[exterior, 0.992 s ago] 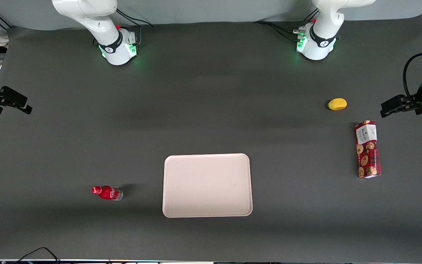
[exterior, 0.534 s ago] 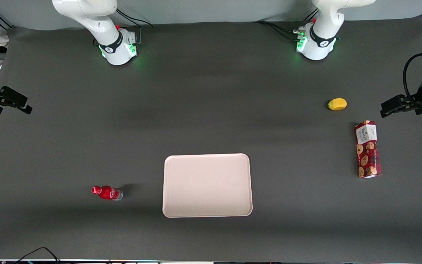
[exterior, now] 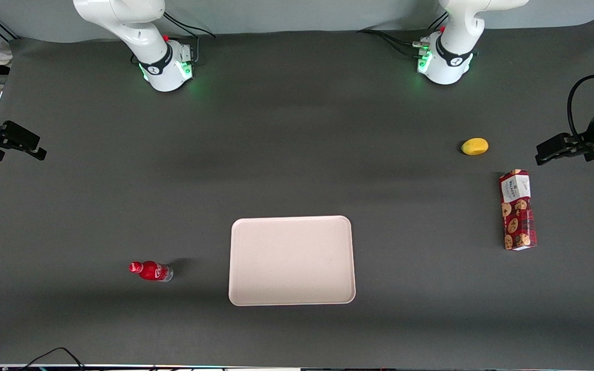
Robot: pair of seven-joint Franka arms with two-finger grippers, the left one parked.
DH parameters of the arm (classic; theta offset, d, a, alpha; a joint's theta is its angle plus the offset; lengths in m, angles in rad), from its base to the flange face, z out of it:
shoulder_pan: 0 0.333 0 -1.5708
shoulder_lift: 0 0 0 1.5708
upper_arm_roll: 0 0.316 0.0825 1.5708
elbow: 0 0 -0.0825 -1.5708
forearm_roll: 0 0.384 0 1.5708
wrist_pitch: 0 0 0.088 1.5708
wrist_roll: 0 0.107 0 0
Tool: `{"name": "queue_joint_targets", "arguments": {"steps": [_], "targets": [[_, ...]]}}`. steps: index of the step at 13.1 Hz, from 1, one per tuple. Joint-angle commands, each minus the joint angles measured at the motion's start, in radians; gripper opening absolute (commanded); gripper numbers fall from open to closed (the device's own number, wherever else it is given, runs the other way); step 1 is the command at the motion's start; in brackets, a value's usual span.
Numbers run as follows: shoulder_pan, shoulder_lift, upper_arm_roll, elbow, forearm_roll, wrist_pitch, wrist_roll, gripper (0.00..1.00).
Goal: Place coke bottle on tray
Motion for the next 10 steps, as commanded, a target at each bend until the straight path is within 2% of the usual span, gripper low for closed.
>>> {"name": "queue_joint_targets", "arguments": {"steps": [1, 3, 7, 10], "targets": [[0.035, 0.088, 0.001, 0.084, -0.001, 0.006, -0.017, 1.0], [0.051, 0.176, 0.013, 0.13, 0.005, 0.038, -0.019, 1.0], [0.075, 0.325, 0.018, 0.124, 0.008, 0.244, -0.013, 1.0], [0.083, 0.415, 0.047, 0.132, 0.008, 0.336, -0.013, 1.0]]}}
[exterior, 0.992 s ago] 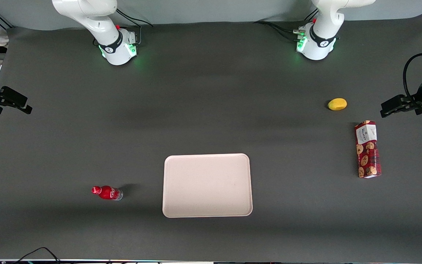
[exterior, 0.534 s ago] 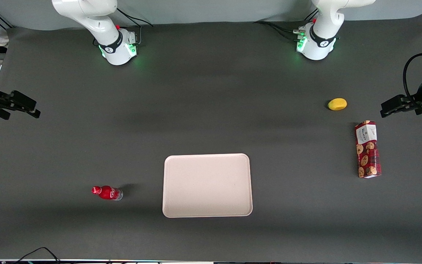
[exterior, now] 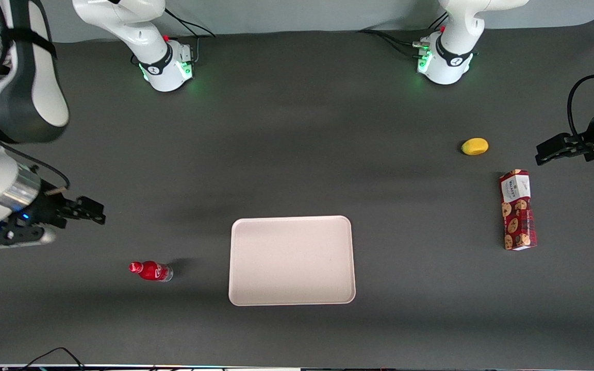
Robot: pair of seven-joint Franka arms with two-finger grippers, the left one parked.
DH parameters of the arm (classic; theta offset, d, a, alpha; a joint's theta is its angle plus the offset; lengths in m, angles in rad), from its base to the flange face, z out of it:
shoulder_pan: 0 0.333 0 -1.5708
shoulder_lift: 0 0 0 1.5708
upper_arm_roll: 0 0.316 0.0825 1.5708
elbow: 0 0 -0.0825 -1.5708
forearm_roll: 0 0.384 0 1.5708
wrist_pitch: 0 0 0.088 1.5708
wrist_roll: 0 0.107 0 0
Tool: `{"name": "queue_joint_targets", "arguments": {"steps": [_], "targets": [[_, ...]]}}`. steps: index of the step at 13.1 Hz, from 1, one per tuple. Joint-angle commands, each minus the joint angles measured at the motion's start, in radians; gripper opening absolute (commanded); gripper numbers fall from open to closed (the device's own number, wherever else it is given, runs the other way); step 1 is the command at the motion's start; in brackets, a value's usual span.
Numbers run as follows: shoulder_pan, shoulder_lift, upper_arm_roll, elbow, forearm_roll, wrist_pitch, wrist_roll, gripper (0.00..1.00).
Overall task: Place coke bottle on tray
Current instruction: 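Move the open right gripper down over the red Coca-Cola bottle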
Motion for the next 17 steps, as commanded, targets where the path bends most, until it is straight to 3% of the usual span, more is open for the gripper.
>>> {"name": "queue_joint_targets", "arguments": {"steps": [1, 6, 17], "targets": [[0.005, 0.086, 0.02, 0.051, 0.007, 0.054, -0.013, 1.0], [0.006, 0.229, 0.047, 0.11, 0.007, 0.137, -0.014, 1.0], [0.005, 0.346, 0.046, 0.16, -0.005, 0.209, -0.023, 1.0]]}}
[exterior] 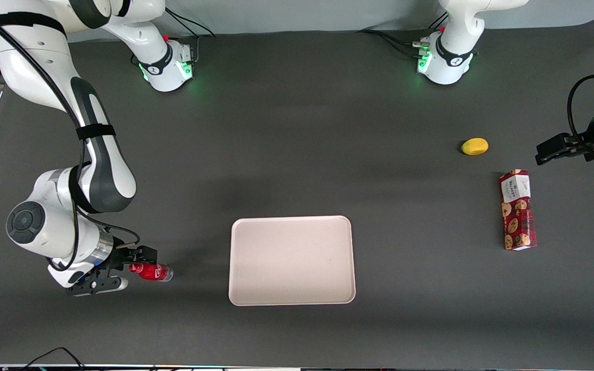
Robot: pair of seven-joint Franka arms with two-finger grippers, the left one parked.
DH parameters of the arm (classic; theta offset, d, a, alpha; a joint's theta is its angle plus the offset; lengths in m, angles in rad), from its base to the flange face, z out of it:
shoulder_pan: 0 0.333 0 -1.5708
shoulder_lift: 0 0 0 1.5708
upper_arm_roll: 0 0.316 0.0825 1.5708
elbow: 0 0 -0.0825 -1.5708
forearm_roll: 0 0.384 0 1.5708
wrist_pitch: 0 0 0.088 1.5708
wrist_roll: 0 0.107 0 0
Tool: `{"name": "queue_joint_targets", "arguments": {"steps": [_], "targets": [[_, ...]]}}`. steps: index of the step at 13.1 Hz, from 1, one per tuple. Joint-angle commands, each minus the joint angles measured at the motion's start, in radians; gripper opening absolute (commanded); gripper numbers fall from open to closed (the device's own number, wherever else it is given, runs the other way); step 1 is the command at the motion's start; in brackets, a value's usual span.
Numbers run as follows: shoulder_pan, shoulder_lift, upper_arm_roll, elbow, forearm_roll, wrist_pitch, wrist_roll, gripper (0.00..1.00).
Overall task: Place coke bottle on tray
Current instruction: 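Move the open right gripper down over the red Coca-Cola bottle, then close the right gripper around the bottle's neck and lift it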
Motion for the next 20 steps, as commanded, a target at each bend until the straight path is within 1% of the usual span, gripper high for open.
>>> {"name": "queue_joint_targets", "arguments": {"steps": [1, 5, 6, 7, 8, 9, 10, 11, 12, 13, 14, 15, 17, 20], "targets": [[-0.003, 0.028, 0.002, 0.033, -0.006, 0.01, -0.025, 1.0], [-0.003, 0.039, 0.0, 0.028, -0.012, 0.029, -0.026, 1.0], [-0.003, 0.039, 0.002, 0.024, -0.023, 0.029, -0.03, 0.92], [-0.003, 0.038, 0.002, 0.022, -0.023, 0.029, -0.03, 0.87], [-0.005, 0.038, 0.002, 0.014, -0.023, 0.029, -0.03, 0.87], [-0.006, 0.035, 0.002, 0.008, -0.023, 0.028, -0.034, 0.8], [-0.006, 0.03, 0.002, 0.007, -0.023, 0.023, -0.045, 0.68], [-0.009, 0.027, 0.002, 0.005, -0.022, 0.02, -0.045, 0.52], [-0.013, 0.025, 0.002, 0.005, -0.022, 0.019, -0.045, 0.43], [-0.013, 0.024, 0.002, 0.005, -0.022, 0.019, -0.045, 0.37], [-0.013, 0.022, 0.002, 0.005, -0.022, 0.017, -0.045, 0.33], [-0.013, 0.021, 0.002, 0.007, -0.022, 0.002, -0.046, 0.26], [-0.013, 0.012, 0.002, 0.007, -0.022, -0.012, -0.046, 0.0], [-0.006, 0.005, 0.003, 0.017, -0.023, -0.012, -0.045, 0.0]]}}
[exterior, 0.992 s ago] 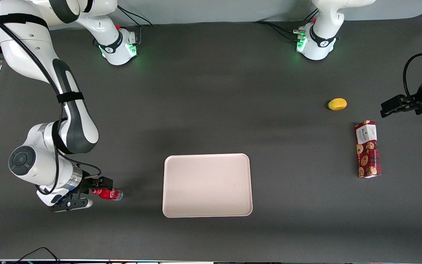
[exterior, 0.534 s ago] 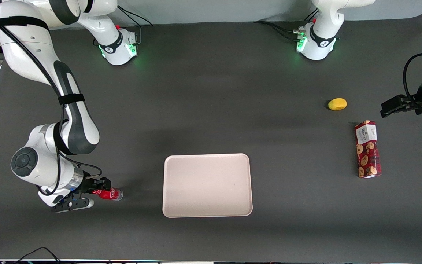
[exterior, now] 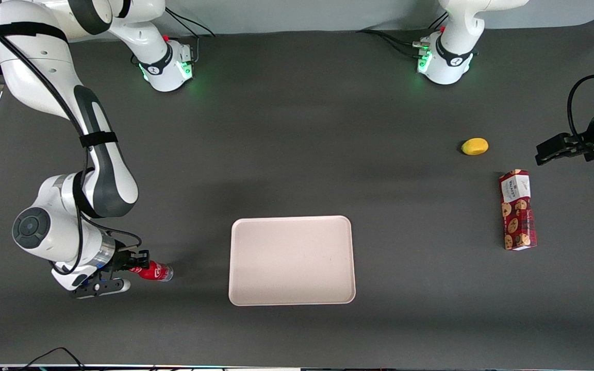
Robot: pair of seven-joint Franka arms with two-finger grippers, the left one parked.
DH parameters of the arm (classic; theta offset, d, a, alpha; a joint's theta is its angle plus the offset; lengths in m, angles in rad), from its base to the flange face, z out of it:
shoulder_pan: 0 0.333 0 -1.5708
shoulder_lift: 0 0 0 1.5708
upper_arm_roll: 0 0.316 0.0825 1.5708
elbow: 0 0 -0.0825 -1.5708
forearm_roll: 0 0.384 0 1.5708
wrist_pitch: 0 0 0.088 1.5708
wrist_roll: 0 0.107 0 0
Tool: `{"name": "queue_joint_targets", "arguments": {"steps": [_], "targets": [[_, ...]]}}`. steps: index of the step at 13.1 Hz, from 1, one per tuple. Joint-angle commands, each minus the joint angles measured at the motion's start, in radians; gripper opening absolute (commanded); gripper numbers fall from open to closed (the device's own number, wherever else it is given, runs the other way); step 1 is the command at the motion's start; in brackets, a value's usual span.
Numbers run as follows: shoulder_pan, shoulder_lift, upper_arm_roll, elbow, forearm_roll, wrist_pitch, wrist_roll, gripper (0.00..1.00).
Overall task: Place coke bottle on tray
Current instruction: 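Close the right gripper around the bottle's neck and lift it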
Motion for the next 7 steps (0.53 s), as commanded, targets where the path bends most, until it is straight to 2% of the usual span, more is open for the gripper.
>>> {"name": "queue_joint_targets", "arguments": {"steps": [1, 3, 5, 7], "targets": [[0.006, -0.039, 0.005, 0.019, -0.016, -0.046, -0.019, 0.0], [0.006, -0.053, 0.007, 0.103, -0.048, -0.176, -0.019, 0.0], [0.004, -0.069, 0.005, 0.209, -0.042, -0.349, -0.021, 0.0], [0.006, -0.135, 0.015, 0.237, -0.038, -0.457, -0.035, 0.0]]}}
